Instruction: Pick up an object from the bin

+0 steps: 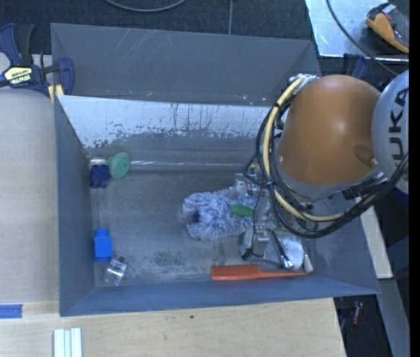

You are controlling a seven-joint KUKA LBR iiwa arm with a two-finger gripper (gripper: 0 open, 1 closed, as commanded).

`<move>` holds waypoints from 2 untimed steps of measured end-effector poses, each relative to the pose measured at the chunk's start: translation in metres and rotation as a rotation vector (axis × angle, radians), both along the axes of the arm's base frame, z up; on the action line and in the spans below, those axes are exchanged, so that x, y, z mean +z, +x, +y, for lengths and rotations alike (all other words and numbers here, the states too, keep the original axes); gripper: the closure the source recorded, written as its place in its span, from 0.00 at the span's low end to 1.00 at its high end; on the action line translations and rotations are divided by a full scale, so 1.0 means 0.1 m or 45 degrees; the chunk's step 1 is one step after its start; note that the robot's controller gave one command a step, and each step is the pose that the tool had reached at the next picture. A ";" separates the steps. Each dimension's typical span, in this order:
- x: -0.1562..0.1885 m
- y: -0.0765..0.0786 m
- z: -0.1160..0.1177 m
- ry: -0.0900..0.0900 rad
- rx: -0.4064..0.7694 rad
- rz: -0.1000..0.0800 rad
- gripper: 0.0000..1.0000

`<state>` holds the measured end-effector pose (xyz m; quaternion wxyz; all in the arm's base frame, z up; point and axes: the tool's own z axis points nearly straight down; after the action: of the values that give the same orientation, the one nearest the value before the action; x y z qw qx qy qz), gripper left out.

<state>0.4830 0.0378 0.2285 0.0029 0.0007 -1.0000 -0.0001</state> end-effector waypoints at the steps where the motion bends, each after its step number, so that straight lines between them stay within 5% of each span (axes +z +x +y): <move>1: 0.03 0.03 0.00 0.000 0.000 -0.013 0.00; 2: -1.45 0.91 -0.12 0.000 0.106 -0.021 0.00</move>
Offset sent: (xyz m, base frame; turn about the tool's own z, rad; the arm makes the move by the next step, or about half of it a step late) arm 0.0939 -0.0125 -0.1585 -0.0899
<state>0.5738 0.0256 0.0840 -0.0053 0.0423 -0.9991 0.0000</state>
